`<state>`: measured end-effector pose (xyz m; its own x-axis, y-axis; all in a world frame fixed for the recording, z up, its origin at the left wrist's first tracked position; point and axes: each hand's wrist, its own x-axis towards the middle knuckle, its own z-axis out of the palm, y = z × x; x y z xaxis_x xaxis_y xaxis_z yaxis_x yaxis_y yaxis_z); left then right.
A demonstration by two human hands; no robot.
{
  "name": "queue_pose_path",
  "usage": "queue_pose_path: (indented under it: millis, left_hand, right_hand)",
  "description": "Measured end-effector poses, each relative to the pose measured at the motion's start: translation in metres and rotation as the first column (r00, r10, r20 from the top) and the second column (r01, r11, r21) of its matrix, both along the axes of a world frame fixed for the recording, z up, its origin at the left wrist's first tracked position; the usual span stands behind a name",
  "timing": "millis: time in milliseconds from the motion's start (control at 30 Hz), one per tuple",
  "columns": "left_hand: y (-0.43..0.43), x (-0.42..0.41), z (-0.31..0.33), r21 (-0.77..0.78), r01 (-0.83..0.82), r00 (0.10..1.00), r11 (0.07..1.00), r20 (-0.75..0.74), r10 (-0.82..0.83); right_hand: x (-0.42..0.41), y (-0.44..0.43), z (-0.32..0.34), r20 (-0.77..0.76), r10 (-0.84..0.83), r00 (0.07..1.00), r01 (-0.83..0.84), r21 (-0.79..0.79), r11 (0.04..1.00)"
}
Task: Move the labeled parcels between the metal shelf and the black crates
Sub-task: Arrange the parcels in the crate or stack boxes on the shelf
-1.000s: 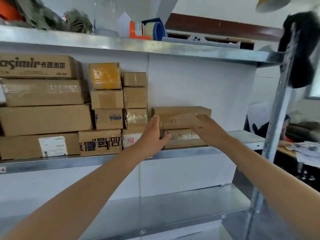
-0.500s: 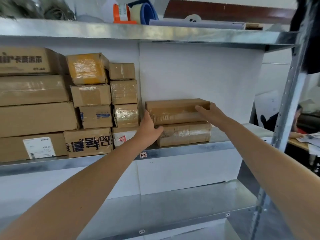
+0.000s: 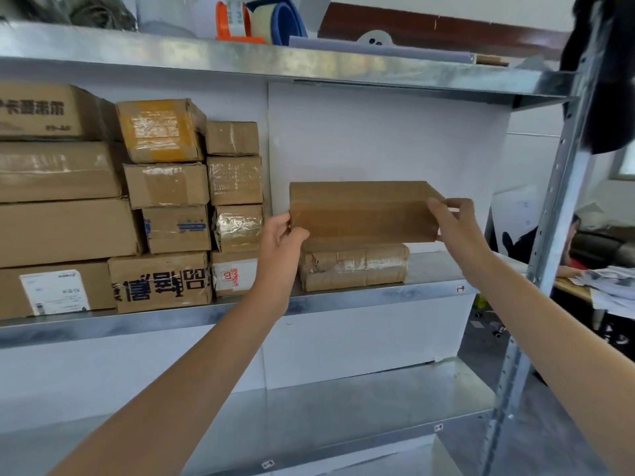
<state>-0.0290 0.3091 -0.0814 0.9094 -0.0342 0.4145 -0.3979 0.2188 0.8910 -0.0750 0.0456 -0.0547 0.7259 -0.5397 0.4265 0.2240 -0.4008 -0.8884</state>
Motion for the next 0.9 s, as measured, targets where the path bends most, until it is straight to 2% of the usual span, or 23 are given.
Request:
queue_pose_path:
  millis: [167,233,367,533,767,900]
  left_hand:
    - [0.012,-0.014,-0.027,-0.124,0.003,0.995,0.992,-0.099,-0.015]
    - [0.015,-0.019,-0.037,-0.117,-0.003,0.99,0.993,-0.14,-0.014]
    - [0.024,-0.034,-0.057,-0.089,-0.013,0.995,0.996,-0.104,0.004]
    - [0.046,-0.051,-0.089,-0.101,-0.039,0.984,0.994,-0.177,0.02]
    - [0.108,-0.069,-0.132,0.016,-0.14,0.961,0.99,-0.239,0.14]
    - [0.141,-0.08,-0.155,0.086,-0.22,0.938,0.972,-0.253,0.235]
  right_hand:
    - [-0.032,-0.003,-0.038,-0.009,-0.02,1.0,0.021,0.087,0.996]
    - [-0.041,-0.003,-0.051,-0.035,-0.034,0.999,0.037,0.095,0.995]
    - [-0.058,0.001,-0.072,-0.055,-0.071,0.996,0.075,0.082,0.994]
    - [-0.066,0.028,-0.102,-0.126,0.045,0.991,-0.04,0.043,0.998]
    - [-0.05,0.067,-0.138,-0.209,0.129,0.969,-0.16,-0.137,0.978]
    - [-0.035,0.097,-0.161,-0.241,0.21,0.947,-0.241,-0.105,0.965]
